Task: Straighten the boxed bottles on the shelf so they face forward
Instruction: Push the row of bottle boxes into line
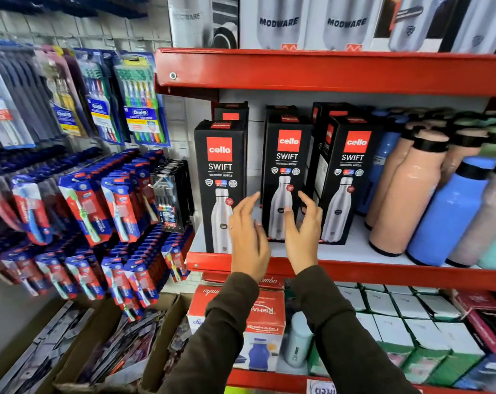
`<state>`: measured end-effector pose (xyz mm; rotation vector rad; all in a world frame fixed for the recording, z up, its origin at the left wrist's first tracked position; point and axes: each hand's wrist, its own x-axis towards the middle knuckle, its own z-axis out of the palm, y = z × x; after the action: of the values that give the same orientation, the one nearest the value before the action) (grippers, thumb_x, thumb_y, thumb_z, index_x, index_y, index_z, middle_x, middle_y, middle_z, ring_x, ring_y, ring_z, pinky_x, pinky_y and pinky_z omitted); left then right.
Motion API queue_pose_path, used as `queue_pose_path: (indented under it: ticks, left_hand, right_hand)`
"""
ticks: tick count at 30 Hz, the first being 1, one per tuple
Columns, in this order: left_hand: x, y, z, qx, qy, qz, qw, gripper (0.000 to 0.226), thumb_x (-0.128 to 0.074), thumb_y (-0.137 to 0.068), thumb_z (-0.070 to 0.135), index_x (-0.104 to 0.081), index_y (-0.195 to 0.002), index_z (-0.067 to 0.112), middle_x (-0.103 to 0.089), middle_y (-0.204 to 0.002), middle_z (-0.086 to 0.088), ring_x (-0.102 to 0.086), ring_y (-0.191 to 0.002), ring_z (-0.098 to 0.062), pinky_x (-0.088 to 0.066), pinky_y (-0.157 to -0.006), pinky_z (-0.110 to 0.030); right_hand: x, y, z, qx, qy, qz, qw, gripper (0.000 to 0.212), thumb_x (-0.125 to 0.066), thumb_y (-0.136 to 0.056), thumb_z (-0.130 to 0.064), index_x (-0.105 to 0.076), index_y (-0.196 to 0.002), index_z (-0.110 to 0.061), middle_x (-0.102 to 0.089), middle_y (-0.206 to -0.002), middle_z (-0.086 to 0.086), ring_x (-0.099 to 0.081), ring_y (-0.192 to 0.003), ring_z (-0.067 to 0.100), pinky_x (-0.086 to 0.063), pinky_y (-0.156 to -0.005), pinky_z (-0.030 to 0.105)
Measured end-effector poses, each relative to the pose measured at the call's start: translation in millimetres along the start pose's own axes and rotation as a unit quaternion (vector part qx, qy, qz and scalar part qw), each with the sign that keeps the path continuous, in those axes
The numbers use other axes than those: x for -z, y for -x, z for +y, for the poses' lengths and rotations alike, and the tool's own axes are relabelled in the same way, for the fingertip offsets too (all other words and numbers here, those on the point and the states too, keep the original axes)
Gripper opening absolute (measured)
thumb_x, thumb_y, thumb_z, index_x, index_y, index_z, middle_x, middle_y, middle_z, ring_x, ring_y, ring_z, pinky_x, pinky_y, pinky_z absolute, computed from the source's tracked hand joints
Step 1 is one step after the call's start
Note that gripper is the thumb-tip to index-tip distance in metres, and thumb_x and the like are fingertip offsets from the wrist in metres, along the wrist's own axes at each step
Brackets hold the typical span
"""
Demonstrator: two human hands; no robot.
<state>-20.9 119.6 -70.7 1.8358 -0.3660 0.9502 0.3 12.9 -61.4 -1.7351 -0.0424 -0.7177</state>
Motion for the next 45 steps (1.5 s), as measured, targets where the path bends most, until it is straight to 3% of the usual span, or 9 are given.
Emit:
queue_pose_path:
  ticks: [5,9,12,16,25,30,35,39,45]
  left_hand:
    - [-39.3,-25.7,-3.3,0.097,0.040,-0.057,0.993,0.055,-0.033,-0.103,0.008,-0.014,-0.155,0.009,-0.016,-0.163,-0.005,-0.014,-0.151,-0.009,-0.007,-0.116,-0.007]
    - [-56.3,-41.9,-17.3,0.277,0.086,-0.095,0.952,0.050,-0.032,-0.105,0.017,-0.022,-0.154,0.012,-0.030,-0.160,-0.010,-0.028,-0.148,-0.024,-0.018,-0.114,-0.018]
    - [-60.4,-44.9,-20.8,0.340,0.108,-0.088,0.930,0.047,-0.034,-0.104,0.027,-0.033,-0.150,0.017,-0.048,-0.147,-0.017,-0.045,-0.137,-0.033,-0.032,-0.117,-0.035]
    - [-59.6,-45.0,-18.3,0.336,0.109,-0.055,0.934,0.042,-0.037,-0.104,0.022,-0.043,-0.144,0.009,-0.049,-0.148,-0.012,-0.044,-0.139,-0.027,-0.027,-0.103,-0.017]
    - [-51.4,-27.0,-9.7,0.319,0.066,-0.021,0.945,0.041,-0.038,-0.104,0.025,-0.049,-0.141,0.012,-0.057,-0.140,-0.012,-0.051,-0.131,-0.026,-0.031,-0.093,-0.015]
    - [-41.7,-13.9,-1.9,0.298,0.047,-0.014,0.953,0.038,-0.039,-0.104,0.025,-0.053,-0.137,0.012,-0.061,-0.136,-0.011,-0.053,-0.127,-0.027,-0.031,-0.092,-0.016]
    - [-31.1,1.2,0.5,0.267,0.035,-0.031,0.963,0.040,-0.039,-0.104,0.031,-0.052,-0.137,0.014,-0.064,-0.131,-0.008,-0.057,-0.122,-0.021,-0.036,-0.094,-0.019]
    - [-27.9,7.8,3.5,0.254,0.020,-0.034,0.966,0.042,-0.038,-0.104,0.033,-0.051,-0.138,0.014,-0.064,-0.131,-0.007,-0.058,-0.122,-0.020,-0.037,-0.096,-0.020]
    - [-29.3,11.5,6.1,0.248,0.015,-0.030,0.968,0.042,-0.037,-0.104,0.032,-0.049,-0.139,0.013,-0.063,-0.132,-0.008,-0.057,-0.122,-0.020,-0.037,-0.096,-0.019]
  right_hand:
    - [7.3,-26.1,11.0,-0.057,0.030,-0.053,0.997,0.053,-0.046,-0.103,-0.023,-0.030,-0.153,-0.016,-0.030,-0.159,0.008,-0.031,-0.147,0.021,-0.025,-0.117,0.029]
    - [7.2,-45.4,17.2,-0.106,0.060,-0.097,0.988,0.050,-0.041,-0.104,-0.021,-0.032,-0.152,-0.009,-0.038,-0.156,0.015,-0.036,-0.145,0.031,-0.029,-0.117,0.036]
    - [8.9,-50.7,19.1,-0.120,0.068,-0.109,0.984,0.049,-0.041,-0.105,-0.022,-0.033,-0.151,-0.009,-0.045,-0.151,0.018,-0.042,-0.140,0.033,-0.033,-0.111,0.035]
    - [10.4,-50.1,21.4,-0.113,0.066,-0.098,0.986,0.048,-0.045,-0.103,-0.025,-0.039,-0.148,-0.011,-0.051,-0.147,0.016,-0.047,-0.137,0.032,-0.035,-0.109,0.032]
    - [21.6,-31.5,24.9,-0.096,0.046,-0.090,0.990,0.046,-0.050,-0.100,-0.029,-0.048,-0.143,-0.011,-0.058,-0.141,0.010,-0.054,-0.132,0.024,-0.041,-0.113,0.040]
    - [30.7,-16.0,21.3,-0.077,0.041,-0.087,0.992,0.045,-0.052,-0.100,-0.029,-0.049,-0.142,-0.012,-0.058,-0.140,0.006,-0.055,-0.128,0.017,-0.039,-0.104,0.023]
    - [40.5,-3.0,17.2,-0.066,0.024,-0.077,0.995,0.042,-0.056,-0.098,-0.030,-0.055,-0.137,-0.017,-0.066,-0.130,0.005,-0.062,-0.117,0.012,-0.047,-0.106,0.029]
    - [45.7,2.2,14.1,-0.069,0.013,-0.069,0.995,0.042,-0.060,-0.096,-0.030,-0.057,-0.136,-0.019,-0.067,-0.129,0.004,-0.062,-0.121,0.014,-0.048,-0.109,0.037]
    - [50.5,4.7,13.2,-0.065,0.010,-0.076,0.995,0.041,-0.061,-0.095,-0.031,-0.058,-0.135,-0.021,-0.066,-0.130,0.002,-0.061,-0.122,0.012,-0.047,-0.109,0.036]
